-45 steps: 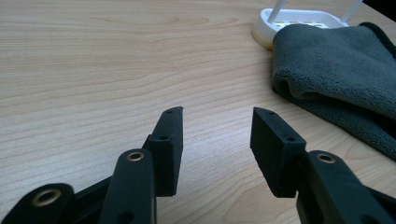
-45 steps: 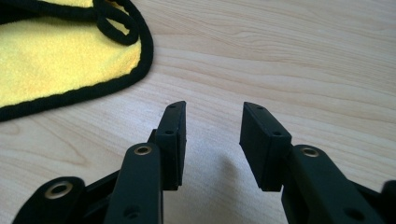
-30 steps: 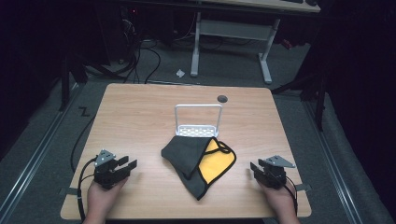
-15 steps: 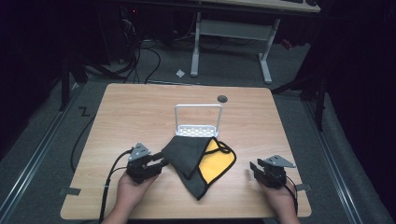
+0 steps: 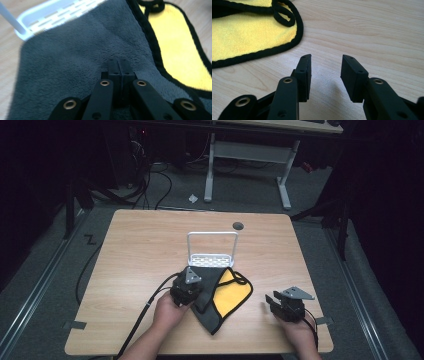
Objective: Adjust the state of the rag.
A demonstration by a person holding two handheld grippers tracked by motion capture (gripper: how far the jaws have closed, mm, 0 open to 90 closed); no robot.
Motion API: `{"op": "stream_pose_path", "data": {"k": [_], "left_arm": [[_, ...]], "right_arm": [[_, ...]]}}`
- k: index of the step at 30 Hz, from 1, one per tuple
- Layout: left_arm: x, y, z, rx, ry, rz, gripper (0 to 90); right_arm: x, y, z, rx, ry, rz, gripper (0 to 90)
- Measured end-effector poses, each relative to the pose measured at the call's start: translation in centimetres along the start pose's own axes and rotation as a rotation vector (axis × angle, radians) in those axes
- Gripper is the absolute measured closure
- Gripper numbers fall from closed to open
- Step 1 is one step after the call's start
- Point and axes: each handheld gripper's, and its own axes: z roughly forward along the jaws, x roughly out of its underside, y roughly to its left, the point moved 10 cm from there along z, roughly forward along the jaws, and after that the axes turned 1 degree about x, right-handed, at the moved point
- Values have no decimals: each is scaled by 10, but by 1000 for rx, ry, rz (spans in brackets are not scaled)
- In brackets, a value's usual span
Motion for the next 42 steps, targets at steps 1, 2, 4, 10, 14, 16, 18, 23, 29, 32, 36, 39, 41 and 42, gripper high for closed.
{"op": "stream_pose_path", "data": {"k": [1,2,4,10,14,16,18,23,29,32,36,39,41,42], "left_arm": [[2,-3,-1,3,2,6,900],[5,-8,-2,12,-1,16,900],[9,-14,-5,18,-2,34,900],[25,-27,-18,36,-19,43,900],[36,-31,-30,39,-40,27,900],[38,-31,-33,47,-50,10,895],[36,-31,-37,57,-69,-11,837],[21,-39,-49,64,-122,-2,667],[9,-62,-44,124,-119,17,491],[12,-65,-38,107,-98,38,462],[20,-63,-26,29,-40,92,456],[25,-60,-23,-10,-17,106,542],[26,-59,-22,-13,-12,104,598],[27,-56,-21,-25,-6,100,598]], "right_arm": [[0,0,0,-1,0,-2,610],[0,1,0,-2,1,-2,610],[0,2,0,-3,4,1,609],[0,5,1,-8,6,-9,605],[2,8,3,-12,15,-17,601],[1,10,3,-11,16,-18,599],[0,10,3,-10,10,-27,598],[-5,19,-2,-21,-15,-26,598],[-11,41,-2,-45,-31,-88,606],[-12,45,-2,-57,-33,-97,611],[-13,47,-3,-66,-39,-96,613],[-15,53,-5,-77,-46,-105,614],[-16,55,-5,-82,-50,-109,615],[-16,57,-5,-87,-50,-110,617]]}}
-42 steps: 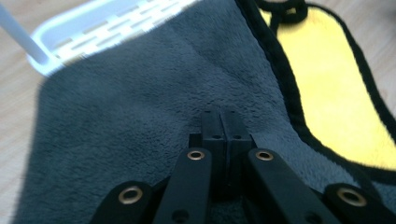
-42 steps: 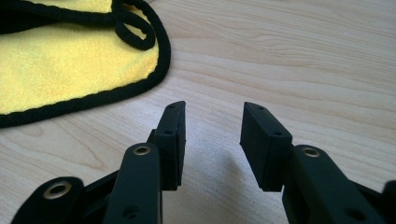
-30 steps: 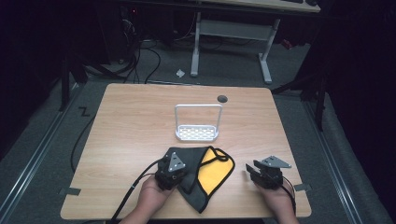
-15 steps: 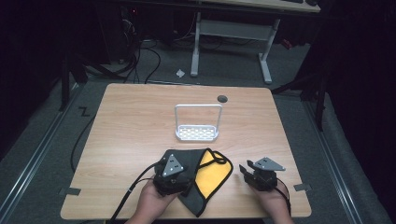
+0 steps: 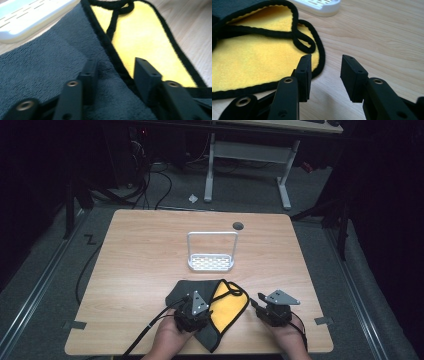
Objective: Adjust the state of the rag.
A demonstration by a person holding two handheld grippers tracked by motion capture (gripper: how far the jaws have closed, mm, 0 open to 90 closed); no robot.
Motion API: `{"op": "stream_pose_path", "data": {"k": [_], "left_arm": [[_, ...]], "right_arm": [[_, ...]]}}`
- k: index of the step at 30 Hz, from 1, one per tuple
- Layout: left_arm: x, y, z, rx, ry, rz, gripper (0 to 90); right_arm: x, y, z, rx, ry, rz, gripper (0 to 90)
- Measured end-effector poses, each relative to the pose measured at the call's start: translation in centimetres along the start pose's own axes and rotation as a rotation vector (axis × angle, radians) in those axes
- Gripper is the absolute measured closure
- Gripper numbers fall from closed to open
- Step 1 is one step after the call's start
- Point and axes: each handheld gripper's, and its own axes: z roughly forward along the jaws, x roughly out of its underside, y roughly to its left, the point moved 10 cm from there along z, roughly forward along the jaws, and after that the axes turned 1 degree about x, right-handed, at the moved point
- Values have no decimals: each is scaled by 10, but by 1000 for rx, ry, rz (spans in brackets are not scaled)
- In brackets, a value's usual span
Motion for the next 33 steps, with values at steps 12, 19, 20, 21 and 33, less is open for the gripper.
{"op": "stream_pose_path", "data": {"k": [12,19,20,21,33], "left_arm": [[-21,31,-38,20,-150,-130,801],[-15,86,-81,-41,-248,-251,800],[-5,104,-91,-64,-269,-295,799],[-5,104,-91,-64,-269,-295,799],[72,174,-91,-152,-194,-502,790]], "right_arm": [[-2,63,13,-151,45,-130,711],[0,74,18,-171,70,-149,717],[2,74,21,-166,84,-156,717],[3,74,22,-164,92,-153,718],[8,65,24,-144,128,-134,775]]}}
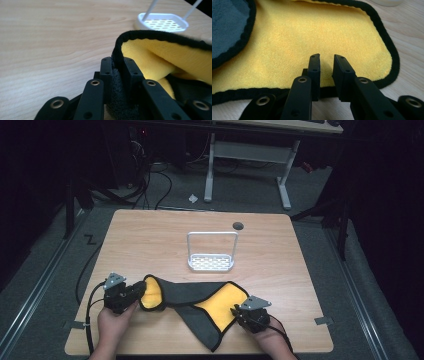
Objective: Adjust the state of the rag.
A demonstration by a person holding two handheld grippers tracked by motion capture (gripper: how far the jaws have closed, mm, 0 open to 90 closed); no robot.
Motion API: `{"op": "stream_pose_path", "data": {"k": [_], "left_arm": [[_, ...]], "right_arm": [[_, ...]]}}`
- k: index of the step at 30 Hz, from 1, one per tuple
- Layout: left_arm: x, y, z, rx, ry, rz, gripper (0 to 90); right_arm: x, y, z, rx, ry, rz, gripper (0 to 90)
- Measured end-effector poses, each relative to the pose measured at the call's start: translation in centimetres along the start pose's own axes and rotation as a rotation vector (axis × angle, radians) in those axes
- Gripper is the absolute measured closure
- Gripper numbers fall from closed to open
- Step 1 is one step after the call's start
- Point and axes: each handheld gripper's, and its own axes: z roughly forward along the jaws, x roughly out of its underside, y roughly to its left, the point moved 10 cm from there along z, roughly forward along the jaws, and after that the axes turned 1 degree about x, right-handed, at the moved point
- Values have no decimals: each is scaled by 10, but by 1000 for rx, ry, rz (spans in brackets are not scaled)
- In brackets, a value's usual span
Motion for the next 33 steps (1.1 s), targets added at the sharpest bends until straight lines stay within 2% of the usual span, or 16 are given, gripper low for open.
{"op": "stream_pose_path", "data": {"k": [6,7,12,15,16,17,18,19,21,22,23,24,27,29,31,33], "left_arm": [[9,5,8,-11,45,-1,780],[11,4,10,-12,55,9,778],[16,-5,15,17,85,29,772],[22,-18,20,45,117,71,773],[24,-29,23,73,132,91,772],[24,-29,23,73,132,91,772],[26,-37,25,88,141,107,772],[31,-50,30,111,163,137,772],[34,-56,33,118,176,153,772],[36,-64,35,119,182,202,776],[36,-64,35,119,182,202,776],[36,-70,37,118,188,226,776],[38,-78,39,129,189,237,771],[38,-79,39,130,191,236,767],[39,-84,36,136,194,211,718],[38,-89,31,139,177,214,661]], "right_arm": [[3,-11,-2,34,8,6,804],[5,-19,-3,58,14,19,822],[9,-37,-6,96,17,42,850],[16,-58,-10,140,28,85,883],[20,-73,-13,174,34,103,889],[20,-73,-13,174,34,103,889],[22,-79,-14,185,34,121,891],[27,-100,-18,220,35,163,893],[30,-108,-19,234,35,177,894],[33,-120,-21,262,34,194,894],[33,-120,-21,262,34,194,894],[34,-124,-21,276,34,189,895],[34,-140,-20,301,31,189,895],[34,-142,-19,301,28,191,895],[33,-144,-18,289,22,202,893],[34,-142,-22,277,22,208,900]]}}
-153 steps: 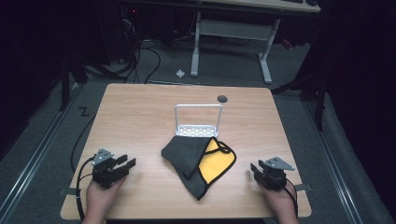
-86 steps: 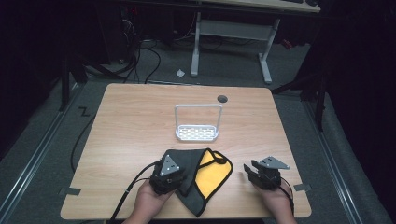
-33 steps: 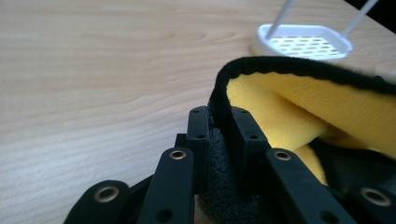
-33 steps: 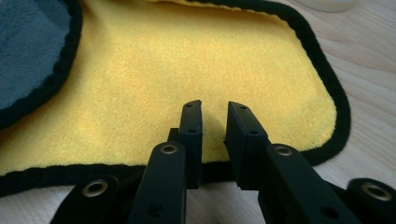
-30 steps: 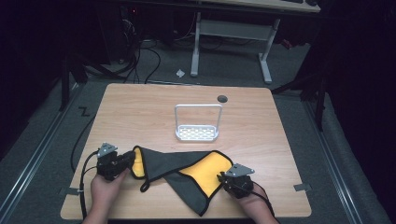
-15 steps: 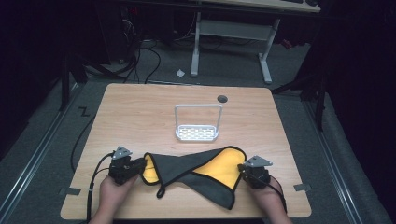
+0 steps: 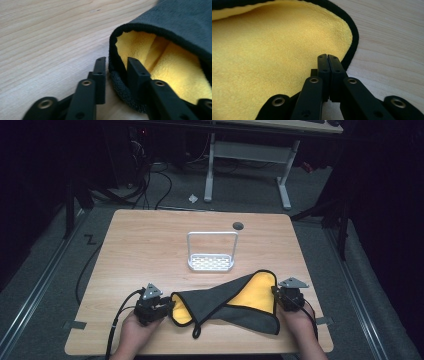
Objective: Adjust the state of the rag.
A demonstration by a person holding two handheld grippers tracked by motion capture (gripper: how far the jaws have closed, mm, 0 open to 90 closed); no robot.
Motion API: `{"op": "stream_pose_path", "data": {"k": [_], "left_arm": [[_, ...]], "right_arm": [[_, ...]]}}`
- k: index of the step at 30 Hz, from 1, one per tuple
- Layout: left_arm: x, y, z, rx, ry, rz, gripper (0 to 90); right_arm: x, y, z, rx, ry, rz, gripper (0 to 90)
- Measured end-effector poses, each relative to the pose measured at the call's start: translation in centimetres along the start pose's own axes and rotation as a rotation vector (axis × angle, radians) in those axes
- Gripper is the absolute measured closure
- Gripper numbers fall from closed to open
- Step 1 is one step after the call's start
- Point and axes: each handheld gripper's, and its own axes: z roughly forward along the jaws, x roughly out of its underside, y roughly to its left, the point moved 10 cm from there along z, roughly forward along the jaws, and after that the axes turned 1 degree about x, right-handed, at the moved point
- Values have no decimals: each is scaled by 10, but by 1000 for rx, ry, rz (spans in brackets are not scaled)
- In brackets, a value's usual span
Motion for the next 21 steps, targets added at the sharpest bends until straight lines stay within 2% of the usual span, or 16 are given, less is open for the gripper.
{"op": "stream_pose_path", "data": {"k": [3,5,8,10,13,15,16,17,20,21], "left_arm": [[-3,-5,-5,-9,-22,4,630],[-10,-11,-15,-33,-64,14,622],[-11,-15,-22,-38,-82,11,615],[-10,-21,-28,-18,-98,-9,612],[-9,-27,-30,-9,-103,-4,612],[-10,-39,-31,19,-110,24,607],[-10,-39,-31,19,-110,24,604],[-12,-49,-29,44,-108,43,600],[-13,-56,-26,45,-104,61,583],[-14,-61,-23,57,-104,69,571]], "right_arm": [[-1,2,-6,-3,-14,-9,900],[-3,6,-17,-11,-44,-4,899],[-5,9,-24,-22,-64,5,899],[-4,11,-28,-29,-71,4,896],[-4,13,-30,-34,-70,-2,888],[-5,17,-31,-38,-72,-6,887],[-5,17,-31,-38,-72,-6,887],[-6,20,-33,-43,-77,-14,886],[-8,26,-36,-51,-84,-26,883],[-8,29,-38,-52,-89,-37,880]]}}
